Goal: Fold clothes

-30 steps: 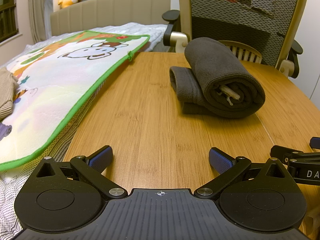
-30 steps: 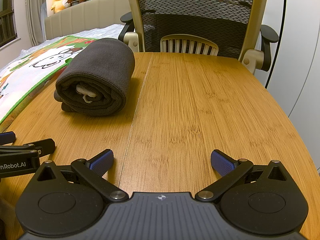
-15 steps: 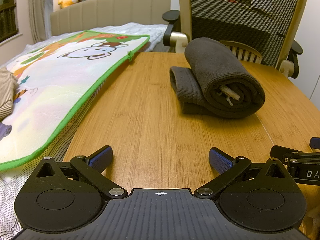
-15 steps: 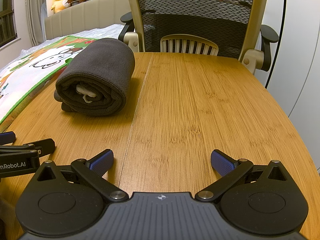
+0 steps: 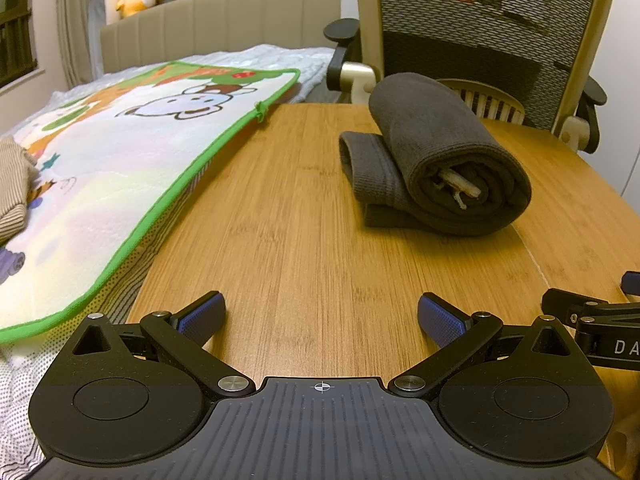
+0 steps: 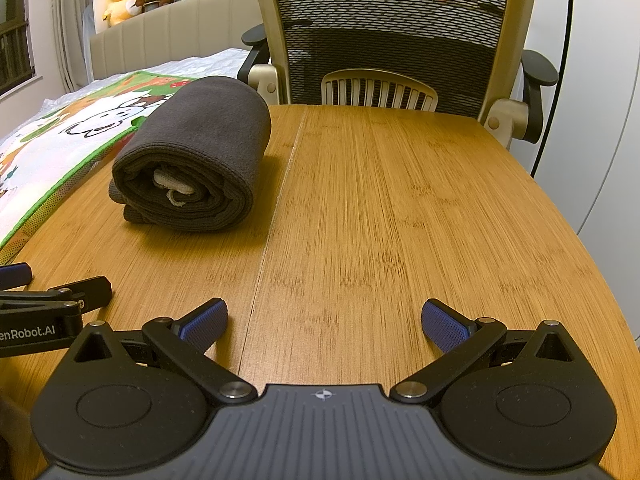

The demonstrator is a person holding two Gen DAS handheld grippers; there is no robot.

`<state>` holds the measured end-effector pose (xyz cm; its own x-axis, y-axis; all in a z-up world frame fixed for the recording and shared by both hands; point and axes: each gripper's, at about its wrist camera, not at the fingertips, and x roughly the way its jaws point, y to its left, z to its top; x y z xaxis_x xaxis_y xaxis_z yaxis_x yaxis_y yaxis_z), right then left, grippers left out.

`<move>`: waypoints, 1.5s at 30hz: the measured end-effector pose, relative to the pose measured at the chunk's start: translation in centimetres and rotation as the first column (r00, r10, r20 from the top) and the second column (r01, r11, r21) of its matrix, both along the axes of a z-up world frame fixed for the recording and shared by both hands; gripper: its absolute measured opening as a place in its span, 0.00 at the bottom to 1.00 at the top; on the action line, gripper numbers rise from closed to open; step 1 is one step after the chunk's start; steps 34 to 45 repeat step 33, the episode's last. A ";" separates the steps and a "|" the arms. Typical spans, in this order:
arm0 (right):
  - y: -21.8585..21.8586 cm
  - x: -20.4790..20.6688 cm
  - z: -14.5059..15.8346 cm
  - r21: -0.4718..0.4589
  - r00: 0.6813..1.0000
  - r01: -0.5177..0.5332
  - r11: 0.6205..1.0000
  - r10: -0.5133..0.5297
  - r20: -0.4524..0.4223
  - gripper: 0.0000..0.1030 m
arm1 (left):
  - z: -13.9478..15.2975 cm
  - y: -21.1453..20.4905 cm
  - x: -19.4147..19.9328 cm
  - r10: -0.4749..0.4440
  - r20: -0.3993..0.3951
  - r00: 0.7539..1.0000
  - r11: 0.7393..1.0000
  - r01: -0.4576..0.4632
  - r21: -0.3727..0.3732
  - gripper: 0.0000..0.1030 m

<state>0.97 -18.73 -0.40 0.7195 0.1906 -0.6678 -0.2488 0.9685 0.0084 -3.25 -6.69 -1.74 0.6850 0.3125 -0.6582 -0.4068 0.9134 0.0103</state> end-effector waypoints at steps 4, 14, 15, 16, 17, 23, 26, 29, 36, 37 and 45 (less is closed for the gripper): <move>0.0 0.0 0.0 -0.001 1.000 0.001 1.000 -0.001 0.000 1.00 | 0.0 0.1 -0.1 -0.010 0.000 1.000 1.000 0.010 -0.001 1.00; 0.0 0.1 0.0 -0.004 1.000 0.001 1.000 -0.001 -0.001 1.00 | 0.1 0.8 -0.2 -0.009 0.038 0.999 0.999 0.011 -0.051 1.00; 0.0 0.1 0.0 -0.004 1.000 0.000 1.000 0.000 -0.001 1.00 | 0.1 0.7 -0.1 -0.009 0.034 0.999 0.999 0.010 -0.044 1.00; 0.0 0.1 0.0 -0.004 1.000 0.000 1.000 0.000 -0.001 1.00 | 0.0 0.6 0.0 -0.009 0.027 1.000 0.999 0.010 -0.035 1.00; 0.0 0.1 0.0 -0.004 1.000 0.000 1.000 0.000 -0.001 1.00 | 0.0 0.4 0.2 -0.010 0.021 1.000 1.000 0.011 -0.026 1.00; 0.0 0.1 -0.1 -0.004 1.000 0.001 1.000 -0.001 0.000 1.00 | 0.0 0.0 0.4 -0.011 0.004 1.000 1.000 0.011 -0.003 1.00; 0.0 0.2 -0.1 -0.004 1.000 0.001 1.000 -0.001 -0.001 1.00 | 0.0 0.1 0.2 -0.012 0.013 1.000 1.000 0.012 -0.011 1.00; 0.0 0.2 -0.1 -0.005 1.000 0.001 1.000 -0.001 -0.002 1.00 | 0.0 0.3 0.0 -0.013 0.024 1.000 1.000 0.013 -0.023 1.00; 0.1 0.3 0.0 -0.004 1.000 0.000 1.000 0.000 -0.002 1.00 | 0.0 0.3 0.0 -0.013 0.026 1.000 1.000 0.014 -0.027 1.00; 0.1 0.3 0.0 -0.004 1.000 0.000 1.000 0.000 -0.002 1.00 | 0.0 0.3 0.0 -0.013 0.026 1.000 1.000 0.014 -0.027 1.00; 0.1 0.3 0.0 -0.004 1.000 0.000 1.000 0.000 -0.002 1.00 | 0.0 0.3 0.0 -0.013 0.026 1.000 1.000 0.014 -0.027 1.00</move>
